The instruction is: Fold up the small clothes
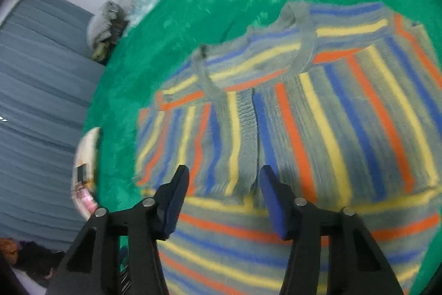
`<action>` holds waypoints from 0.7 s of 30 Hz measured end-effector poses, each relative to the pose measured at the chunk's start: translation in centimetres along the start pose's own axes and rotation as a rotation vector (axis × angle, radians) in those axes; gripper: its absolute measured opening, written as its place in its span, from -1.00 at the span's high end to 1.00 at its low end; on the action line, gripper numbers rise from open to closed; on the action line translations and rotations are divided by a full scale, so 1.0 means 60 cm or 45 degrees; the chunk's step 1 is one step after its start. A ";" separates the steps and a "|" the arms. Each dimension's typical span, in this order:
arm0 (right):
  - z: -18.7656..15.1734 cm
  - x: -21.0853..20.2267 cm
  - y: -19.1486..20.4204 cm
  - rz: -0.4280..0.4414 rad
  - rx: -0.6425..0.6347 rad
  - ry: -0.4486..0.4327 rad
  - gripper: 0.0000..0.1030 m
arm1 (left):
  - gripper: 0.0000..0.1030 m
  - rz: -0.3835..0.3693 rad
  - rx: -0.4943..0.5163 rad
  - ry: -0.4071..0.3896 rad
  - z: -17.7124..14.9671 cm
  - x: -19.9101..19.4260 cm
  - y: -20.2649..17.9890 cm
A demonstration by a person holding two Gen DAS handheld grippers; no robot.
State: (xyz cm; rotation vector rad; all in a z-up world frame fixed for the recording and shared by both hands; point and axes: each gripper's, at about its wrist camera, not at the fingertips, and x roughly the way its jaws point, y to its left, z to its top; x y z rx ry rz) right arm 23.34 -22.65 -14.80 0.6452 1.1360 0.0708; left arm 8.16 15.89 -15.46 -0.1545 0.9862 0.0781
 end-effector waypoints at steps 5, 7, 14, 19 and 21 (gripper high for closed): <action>0.004 0.039 -0.007 -0.063 -0.013 -0.008 0.92 | -0.78 -0.001 0.009 0.009 -0.001 0.002 -0.005; -0.007 0.010 -0.004 -0.101 -0.002 -0.102 0.92 | -0.78 -0.001 0.012 0.011 0.000 0.002 -0.005; -0.029 -0.008 -0.007 -0.310 -0.072 -0.126 0.48 | -0.81 0.012 0.023 0.014 -0.003 0.006 -0.011; -0.052 -0.070 -0.032 -0.233 -0.009 -0.247 -0.31 | -0.82 0.026 0.037 0.012 -0.009 0.002 -0.009; -0.071 -0.104 -0.039 -0.220 -0.062 -0.281 -0.31 | -0.82 0.024 0.028 0.017 -0.009 0.003 -0.007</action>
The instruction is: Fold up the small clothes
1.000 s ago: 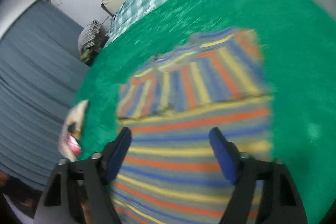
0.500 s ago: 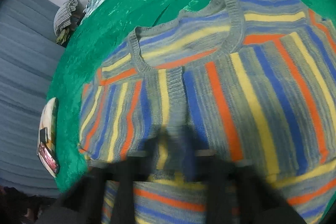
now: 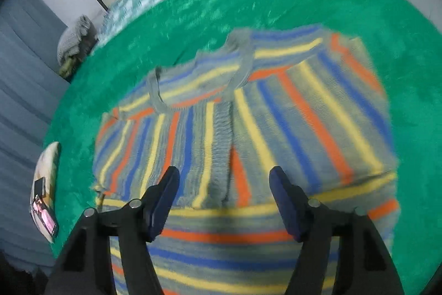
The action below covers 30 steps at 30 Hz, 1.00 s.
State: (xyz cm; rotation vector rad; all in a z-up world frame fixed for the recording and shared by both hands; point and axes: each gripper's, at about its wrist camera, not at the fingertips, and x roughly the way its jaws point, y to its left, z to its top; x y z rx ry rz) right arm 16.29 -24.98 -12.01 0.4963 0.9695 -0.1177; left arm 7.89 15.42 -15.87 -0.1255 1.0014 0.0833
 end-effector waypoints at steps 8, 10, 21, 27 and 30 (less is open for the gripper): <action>-0.106 -0.144 -0.129 -0.250 -0.224 -0.153 -0.42 | -0.84 -0.011 0.003 0.006 -0.003 -0.003 0.000; -0.139 -0.174 -0.175 -0.314 -0.218 -0.175 -0.42 | -0.84 -0.007 0.009 0.004 -0.004 -0.003 -0.002; -0.255 -0.219 -0.263 -0.329 -0.084 -0.186 -0.42 | -0.84 -0.176 0.138 -0.023 0.090 0.017 -0.084; -0.250 -0.209 -0.253 -0.309 -0.084 -0.199 -0.42 | -0.82 -0.155 0.400 -0.048 0.159 0.063 -0.200; -0.257 -0.199 -0.257 -0.307 -0.063 -0.174 -0.42 | -0.07 0.068 0.463 -0.094 0.157 0.102 -0.223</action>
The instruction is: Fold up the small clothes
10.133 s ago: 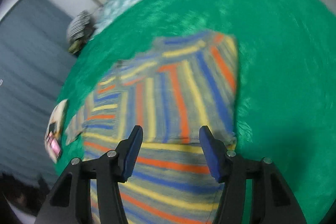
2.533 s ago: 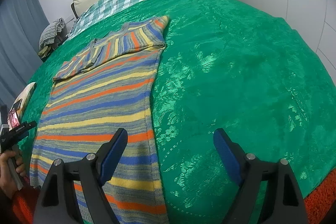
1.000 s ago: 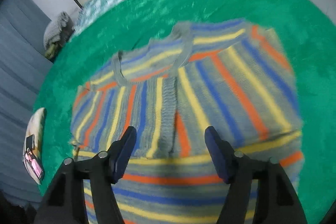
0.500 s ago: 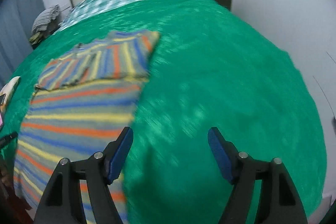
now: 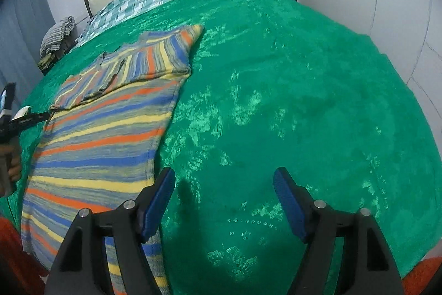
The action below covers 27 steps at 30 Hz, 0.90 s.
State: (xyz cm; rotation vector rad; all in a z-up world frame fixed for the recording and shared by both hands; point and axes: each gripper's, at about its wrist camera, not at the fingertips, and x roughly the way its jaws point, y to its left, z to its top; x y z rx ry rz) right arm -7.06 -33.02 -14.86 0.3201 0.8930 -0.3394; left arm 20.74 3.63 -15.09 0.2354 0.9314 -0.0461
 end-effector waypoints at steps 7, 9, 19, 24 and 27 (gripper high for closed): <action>-0.006 0.007 -0.003 0.003 0.000 0.019 -0.42 | 0.21 -0.018 -0.227 -0.001 -0.031 0.012 0.024; -0.006 0.008 -0.004 0.006 0.002 0.023 -0.42 | 0.05 -0.058 -0.285 0.015 -0.034 0.011 0.039; -0.001 -0.006 -0.014 0.043 0.043 -0.001 -0.42 | -0.69 -0.173 -0.202 0.180 -0.144 -0.098 0.104; 0.015 -0.024 -0.005 0.109 0.014 0.034 -0.42 | -0.69 -0.398 -0.211 0.359 -0.238 -0.162 0.103; 0.020 -0.051 0.010 0.188 -0.055 0.141 -0.43 | -0.60 -0.431 -0.123 0.447 -0.273 -0.179 0.071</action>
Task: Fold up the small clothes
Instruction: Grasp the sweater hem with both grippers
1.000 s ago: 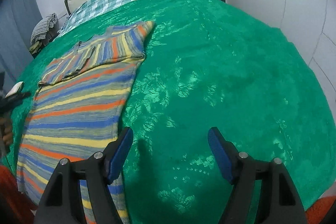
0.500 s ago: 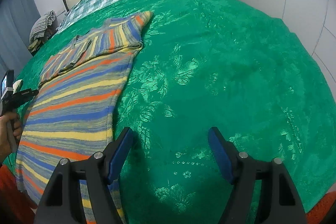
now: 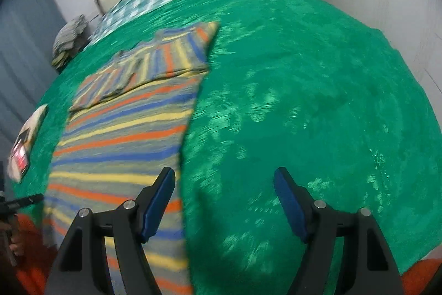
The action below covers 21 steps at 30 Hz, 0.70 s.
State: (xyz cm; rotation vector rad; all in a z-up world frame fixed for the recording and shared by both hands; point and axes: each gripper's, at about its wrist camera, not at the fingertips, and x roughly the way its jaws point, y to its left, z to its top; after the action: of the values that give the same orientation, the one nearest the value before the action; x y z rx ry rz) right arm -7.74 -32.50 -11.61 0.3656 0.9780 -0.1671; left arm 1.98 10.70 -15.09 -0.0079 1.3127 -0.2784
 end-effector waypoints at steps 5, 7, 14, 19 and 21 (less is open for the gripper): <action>-0.047 -0.012 0.032 0.146 -0.070 0.366 -0.42 | -0.16 0.065 0.060 0.123 -0.032 0.019 -0.041; -0.072 -0.011 0.037 0.173 -0.057 0.430 -0.42 | 0.11 0.057 0.063 0.152 -0.041 0.021 -0.050; -0.126 0.042 0.049 0.236 0.000 0.599 0.91 | 0.91 0.033 0.079 0.201 -0.055 0.031 -0.072; -0.087 0.010 0.033 0.345 0.113 0.554 0.91 | 0.92 -0.169 -0.025 0.213 -0.025 -0.016 -0.041; -0.044 -0.009 0.022 0.422 0.169 0.494 0.91 | 0.92 -0.267 -0.083 0.183 0.013 -0.041 -0.026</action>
State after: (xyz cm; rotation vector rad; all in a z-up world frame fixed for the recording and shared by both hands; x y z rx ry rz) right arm -9.70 -30.29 -12.18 0.6935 1.2742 0.1471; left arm 1.88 9.56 -12.31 -0.1843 1.4659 -0.4205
